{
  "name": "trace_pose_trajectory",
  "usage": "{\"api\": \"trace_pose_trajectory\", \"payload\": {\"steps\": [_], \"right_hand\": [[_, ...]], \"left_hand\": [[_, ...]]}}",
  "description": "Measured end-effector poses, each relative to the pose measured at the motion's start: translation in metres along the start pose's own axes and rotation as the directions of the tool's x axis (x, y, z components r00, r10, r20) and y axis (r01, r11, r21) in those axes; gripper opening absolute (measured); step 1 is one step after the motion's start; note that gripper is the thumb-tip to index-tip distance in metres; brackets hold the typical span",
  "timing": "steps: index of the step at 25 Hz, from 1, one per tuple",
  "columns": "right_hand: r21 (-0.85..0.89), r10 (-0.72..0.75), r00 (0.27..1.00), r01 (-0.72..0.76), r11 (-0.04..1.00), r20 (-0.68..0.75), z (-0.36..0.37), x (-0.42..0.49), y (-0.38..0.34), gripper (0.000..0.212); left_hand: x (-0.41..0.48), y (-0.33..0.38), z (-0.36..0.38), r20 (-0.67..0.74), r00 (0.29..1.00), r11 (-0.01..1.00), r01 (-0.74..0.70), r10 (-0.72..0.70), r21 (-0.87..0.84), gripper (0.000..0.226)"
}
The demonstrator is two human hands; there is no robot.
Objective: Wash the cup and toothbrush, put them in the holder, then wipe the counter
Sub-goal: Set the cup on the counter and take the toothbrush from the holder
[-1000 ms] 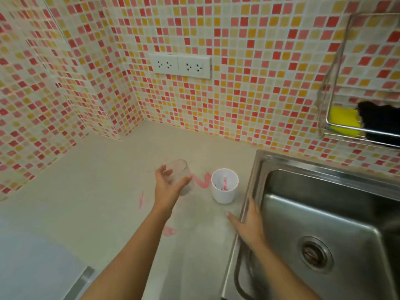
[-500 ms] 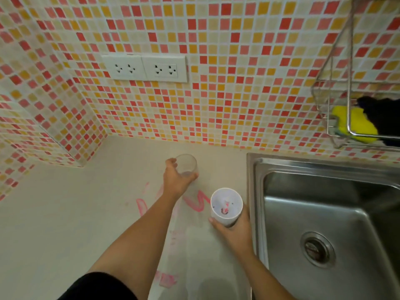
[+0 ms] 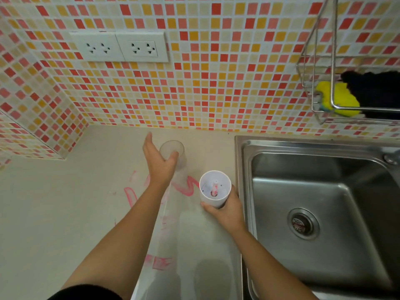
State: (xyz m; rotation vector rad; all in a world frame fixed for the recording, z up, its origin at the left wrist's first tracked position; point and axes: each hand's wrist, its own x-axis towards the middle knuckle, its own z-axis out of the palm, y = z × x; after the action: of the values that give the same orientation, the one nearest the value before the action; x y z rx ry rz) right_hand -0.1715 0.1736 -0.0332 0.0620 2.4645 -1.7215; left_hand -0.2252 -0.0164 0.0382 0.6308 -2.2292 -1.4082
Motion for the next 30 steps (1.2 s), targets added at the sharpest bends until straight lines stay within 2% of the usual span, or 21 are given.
{"api": "trace_pose_trajectory", "payload": {"steps": [1, 2, 3, 4, 6, 7, 8, 10, 14, 21, 22, 26, 28, 29, 30], "right_hand": [[-0.002, -0.001, 1.0, 0.001, 1.0, 0.005, -0.001, 0.001, -0.001, 0.081], [-0.005, -0.002, 1.0, 0.002, 1.0, 0.012, -0.001, 0.001, -0.002, 0.081], [-0.006, -0.006, 1.0, 0.006, 1.0, 0.021, -0.002, 0.001, -0.002, 0.081], [-0.01, -0.013, 1.0, 0.013, 1.0, 0.026, -0.003, 0.001, -0.001, 0.081], [-0.015, -0.025, 0.999, 0.026, 1.0, 0.036, -0.004, 0.0, -0.002, 0.082], [-0.013, -0.031, 0.999, 0.032, 0.999, 0.044, -0.004, 0.0, -0.003, 0.081], [-0.009, -0.038, 0.998, 0.039, 0.999, 0.053, -0.005, -0.001, -0.005, 0.08], [-0.008, -0.042, 0.997, 0.042, 0.999, 0.057, -0.006, -0.002, -0.009, 0.077], [-0.029, -0.03, 0.998, 0.032, 0.999, 0.058, -0.01, -0.001, -0.01, 0.08], [-0.114, 0.003, 0.997, 0.006, 0.993, 0.072, -0.016, 0.002, -0.016, 0.077], [-0.122, 0.003, 0.998, 0.005, 0.993, 0.068, -0.016, 0.002, -0.017, 0.077], [-0.13, -0.001, 0.997, 0.011, 0.991, 0.076, -0.017, 0.002, -0.017, 0.079], [-0.129, -0.017, 0.997, 0.027, 0.991, 0.077, -0.017, 0.001, -0.016, 0.079], [-0.128, -0.022, 0.997, 0.031, 0.991, 0.076, -0.017, 0.001, -0.015, 0.08], [-0.126, -0.023, 0.997, 0.032, 0.992, 0.077, -0.016, 0.001, -0.014, 0.08]], "left_hand": [[-0.007, 0.008, -0.003, -0.037, 0.995, 0.995, -0.09, 0.089, -0.042, 0.061], [-0.012, 0.015, -0.004, 0.01, 0.988, 0.986, -0.15, 0.151, -0.067, 0.041], [-0.019, 0.022, -0.005, 0.145, 0.971, 0.981, -0.18, 0.189, -0.072, 0.026], [-0.026, 0.028, -0.004, 0.336, 0.919, 0.979, -0.195, 0.204, -0.06, 0.019], [-0.041, 0.033, 0.0, 0.66, 0.73, 0.967, -0.253, 0.178, 0.02, 0.022], [-0.046, 0.033, 0.002, 0.735, 0.659, 0.944, -0.321, 0.162, 0.08, 0.028], [-0.047, 0.031, 0.004, 0.769, 0.618, 0.907, -0.401, 0.166, 0.127, 0.032], [-0.044, 0.032, 0.008, 0.795, 0.57, 0.828, -0.535, 0.207, 0.168, 0.03], [-0.039, 0.037, 0.011, 0.848, 0.469, 0.677, -0.71, 0.247, 0.196, 0.026], [-0.044, 0.03, 0.013, 0.859, 0.411, 0.463, -0.852, 0.304, 0.244, 0.027], [-0.043, 0.034, 0.013, 0.879, 0.376, 0.414, -0.879, 0.292, 0.238, 0.028], [-0.033, 0.048, 0.018, 0.97, 0.158, 0.132, -0.982, 0.182, 0.136, 0.03], [-0.03, 0.05, 0.018, 0.971, 0.06, 0.019, -0.998, 0.231, 0.057, 0.025], [-0.027, 0.048, 0.019, 0.959, 0.032, 0.003, -0.999, 0.281, 0.033, 0.021], [-0.026, 0.048, 0.02, 0.942, 0.034, 0.024, -0.999, 0.334, 0.027, 0.018]]}}
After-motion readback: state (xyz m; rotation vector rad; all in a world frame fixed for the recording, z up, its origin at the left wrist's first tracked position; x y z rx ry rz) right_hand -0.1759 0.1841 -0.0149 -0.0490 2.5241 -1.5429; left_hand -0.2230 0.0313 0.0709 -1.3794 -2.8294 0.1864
